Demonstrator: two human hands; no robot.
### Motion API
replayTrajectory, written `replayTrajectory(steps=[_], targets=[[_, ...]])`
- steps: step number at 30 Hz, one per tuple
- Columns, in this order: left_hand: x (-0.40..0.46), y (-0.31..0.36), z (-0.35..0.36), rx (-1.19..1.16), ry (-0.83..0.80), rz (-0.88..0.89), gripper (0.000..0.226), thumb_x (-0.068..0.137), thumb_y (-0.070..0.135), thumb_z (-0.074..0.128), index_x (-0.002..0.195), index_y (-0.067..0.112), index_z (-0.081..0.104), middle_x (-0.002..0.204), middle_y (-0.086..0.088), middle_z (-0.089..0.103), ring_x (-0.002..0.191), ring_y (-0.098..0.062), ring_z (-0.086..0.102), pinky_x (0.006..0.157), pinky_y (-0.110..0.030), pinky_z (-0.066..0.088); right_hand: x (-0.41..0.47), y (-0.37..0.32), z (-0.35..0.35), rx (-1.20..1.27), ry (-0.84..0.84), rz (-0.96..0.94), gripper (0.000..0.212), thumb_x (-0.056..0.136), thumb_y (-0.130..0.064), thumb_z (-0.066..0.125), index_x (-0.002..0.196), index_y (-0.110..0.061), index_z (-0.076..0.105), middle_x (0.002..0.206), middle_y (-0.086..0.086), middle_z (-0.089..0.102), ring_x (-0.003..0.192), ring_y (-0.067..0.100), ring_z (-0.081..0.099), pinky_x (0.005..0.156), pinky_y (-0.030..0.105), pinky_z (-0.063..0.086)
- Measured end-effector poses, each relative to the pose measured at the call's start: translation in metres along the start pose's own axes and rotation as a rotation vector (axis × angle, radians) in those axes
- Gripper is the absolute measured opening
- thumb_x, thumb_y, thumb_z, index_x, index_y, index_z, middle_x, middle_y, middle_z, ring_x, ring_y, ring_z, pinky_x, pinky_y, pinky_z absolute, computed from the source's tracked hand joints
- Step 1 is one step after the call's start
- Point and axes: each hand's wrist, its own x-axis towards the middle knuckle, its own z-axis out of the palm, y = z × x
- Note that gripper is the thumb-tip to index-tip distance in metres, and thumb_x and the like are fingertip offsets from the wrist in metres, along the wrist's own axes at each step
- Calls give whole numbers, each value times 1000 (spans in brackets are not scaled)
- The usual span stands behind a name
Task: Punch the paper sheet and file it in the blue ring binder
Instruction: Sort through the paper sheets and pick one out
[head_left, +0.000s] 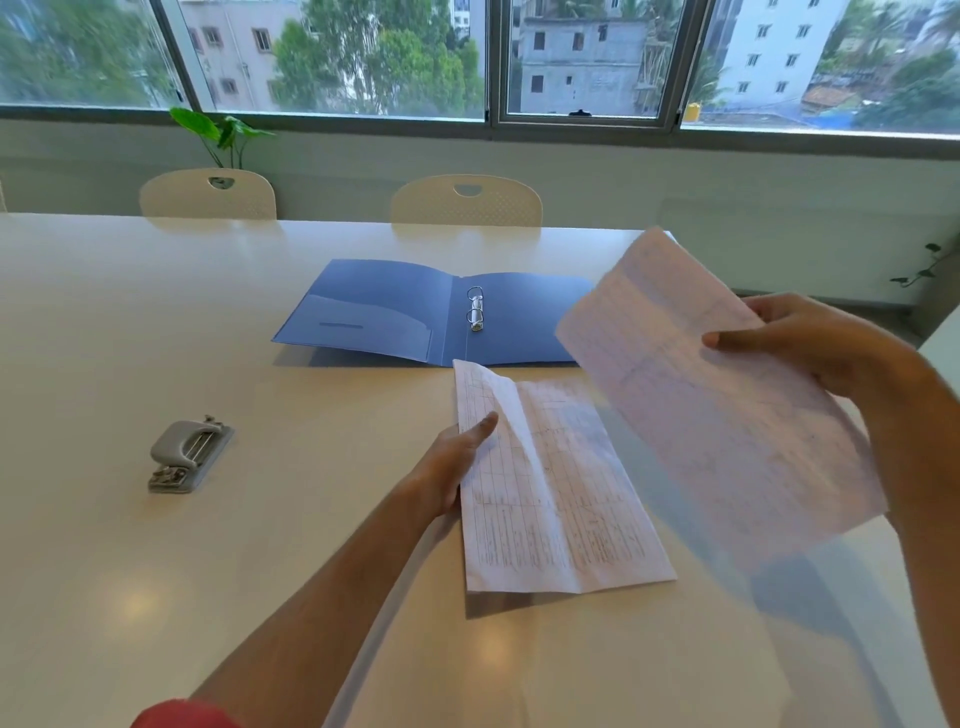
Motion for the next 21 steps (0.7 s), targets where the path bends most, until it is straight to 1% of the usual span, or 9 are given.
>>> replayTrajectory(steps=[4, 7, 9, 11, 12, 14, 16, 19, 21], targets=[[-1, -2, -1, -5, 14, 27, 60, 85, 59, 54, 124, 15, 59, 111, -10, 71, 95, -29, 71, 71, -41, 59, 5, 17, 44, 190, 76, 83, 11, 84, -7, 67, 93, -2, 67, 59, 3, 72, 46, 12, 66, 44, 23, 54], [-1, -4, -3, 0, 4, 56, 74, 73, 69, 54, 123, 14, 59, 111, -12, 71, 96, -29, 70, 79, -45, 58, 17, 48, 94, 196, 53, 256, 26, 81, -13, 72, 101, 3, 67, 66, 10, 73, 48, 17, 67, 48, 28, 57], [-3, -4, -4, 10, 10, 64, 82, 67, 73, 53, 122, 13, 59, 109, -12, 71, 95, -30, 70, 81, -45, 58, 26, 65, 123, 106, 79, 275, 49, 71, -30, 79, 108, 0, 67, 87, 14, 73, 68, 23, 70, 69, 39, 61], [-5, -3, -4, 28, 19, 55, 85, 65, 76, 51, 122, 13, 59, 108, -10, 71, 94, -29, 70, 73, -39, 58, 30, 72, 146, -45, 115, 248, 65, 60, -50, 76, 110, -11, 63, 105, 9, 69, 89, 26, 67, 85, 46, 56], [-6, -2, -4, 40, 18, 47, 85, 64, 77, 50, 122, 15, 58, 109, -8, 70, 94, -29, 69, 71, -37, 57, 27, 70, 157, -155, 145, 250, 66, 63, -55, 72, 112, -13, 58, 109, 7, 66, 96, 26, 64, 88, 43, 53], [-7, -2, -4, 22, 21, 38, 85, 64, 77, 52, 123, 16, 55, 113, -8, 68, 97, -29, 68, 73, -40, 57, 24, 64, 174, -383, 215, 281, 66, 75, -57, 64, 122, -14, 46, 119, 9, 59, 108, 30, 58, 91, 39, 48], [-8, -2, -3, -4, 31, 31, 76, 72, 68, 58, 124, 13, 52, 114, -10, 67, 97, -30, 68, 72, -41, 59, 24, 60, 190, -520, 240, 317, 78, 79, -60, 61, 135, -12, 33, 134, 13, 49, 122, 33, 52, 94, 41, 44], [-11, -3, -4, -18, 37, 36, 43, 90, 29, 63, 124, 5, 52, 107, -15, 68, 91, -32, 70, 67, -41, 59, 26, 62, 205, -622, 254, 341, 91, 79, -61, 61, 144, -12, 22, 142, 13, 36, 130, 32, 42, 97, 44, 43], [-14, -5, -7, -85, 5, 49, 32, 92, 9, 58, 122, 1, 54, 106, -18, 69, 91, -34, 70, 70, -42, 60, 26, 67, 202, -663, 269, 342, 95, 76, -66, 60, 145, -12, 23, 144, 14, 33, 133, 32, 36, 100, 46, 40]])
